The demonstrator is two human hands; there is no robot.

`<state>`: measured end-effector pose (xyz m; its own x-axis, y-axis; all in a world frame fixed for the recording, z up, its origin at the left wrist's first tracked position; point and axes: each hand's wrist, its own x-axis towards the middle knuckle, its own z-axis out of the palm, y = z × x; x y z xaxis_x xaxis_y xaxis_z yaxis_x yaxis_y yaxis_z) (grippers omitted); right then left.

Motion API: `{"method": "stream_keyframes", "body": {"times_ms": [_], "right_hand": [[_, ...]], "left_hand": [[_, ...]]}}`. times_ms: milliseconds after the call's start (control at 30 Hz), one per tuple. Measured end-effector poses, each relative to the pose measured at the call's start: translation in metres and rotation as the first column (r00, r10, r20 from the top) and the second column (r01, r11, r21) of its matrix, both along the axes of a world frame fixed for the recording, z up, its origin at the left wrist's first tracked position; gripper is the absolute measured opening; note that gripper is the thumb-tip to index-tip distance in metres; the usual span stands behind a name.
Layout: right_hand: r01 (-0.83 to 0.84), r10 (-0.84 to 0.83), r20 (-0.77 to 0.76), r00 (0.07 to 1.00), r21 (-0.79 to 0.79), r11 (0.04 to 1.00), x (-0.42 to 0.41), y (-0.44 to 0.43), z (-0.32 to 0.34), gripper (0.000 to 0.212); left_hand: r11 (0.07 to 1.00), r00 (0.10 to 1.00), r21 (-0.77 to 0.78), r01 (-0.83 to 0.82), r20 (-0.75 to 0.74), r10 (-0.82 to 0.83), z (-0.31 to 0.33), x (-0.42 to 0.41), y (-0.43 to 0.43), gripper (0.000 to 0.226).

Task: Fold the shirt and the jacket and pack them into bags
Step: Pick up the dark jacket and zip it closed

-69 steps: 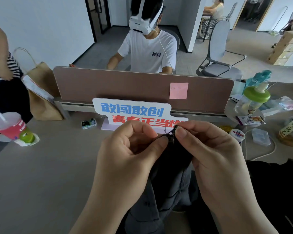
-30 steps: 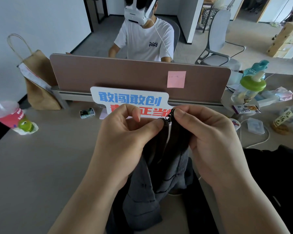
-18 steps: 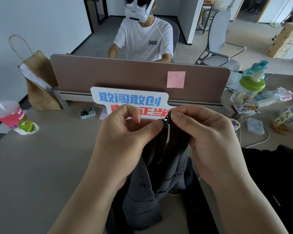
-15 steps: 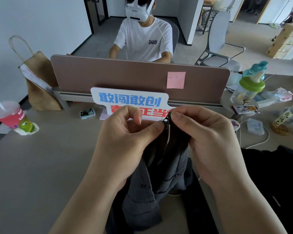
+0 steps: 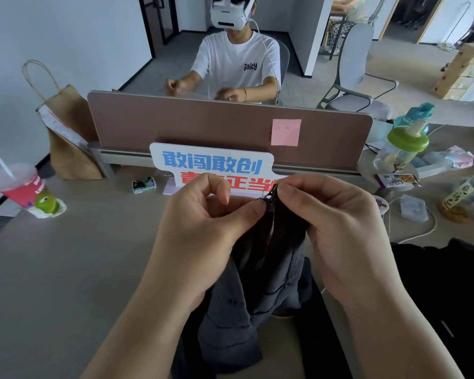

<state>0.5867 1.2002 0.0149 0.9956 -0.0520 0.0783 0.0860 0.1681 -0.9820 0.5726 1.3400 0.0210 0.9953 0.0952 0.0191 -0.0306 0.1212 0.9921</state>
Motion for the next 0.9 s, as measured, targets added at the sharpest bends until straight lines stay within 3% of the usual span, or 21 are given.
{"method": "stream_keyframes", "body": {"times_ms": [633, 900], "right_hand": [[-0.016, 0.016, 0.009, 1.0, 0.019, 1.0, -0.0058, 0.0022, 0.003, 0.009], [-0.062, 0.059, -0.048, 0.997, -0.066, 0.996, -0.0001, 0.0015, 0.0019, 0.01]], "left_hand": [[1.0, 1.0, -0.009, -0.004, -0.005, 0.004, -0.0019, -0.0062, 0.0018, 0.041], [1.0, 1.0, -0.015, -0.013, 0.0, 0.013, -0.002, -0.0039, 0.0031, 0.044]]}}
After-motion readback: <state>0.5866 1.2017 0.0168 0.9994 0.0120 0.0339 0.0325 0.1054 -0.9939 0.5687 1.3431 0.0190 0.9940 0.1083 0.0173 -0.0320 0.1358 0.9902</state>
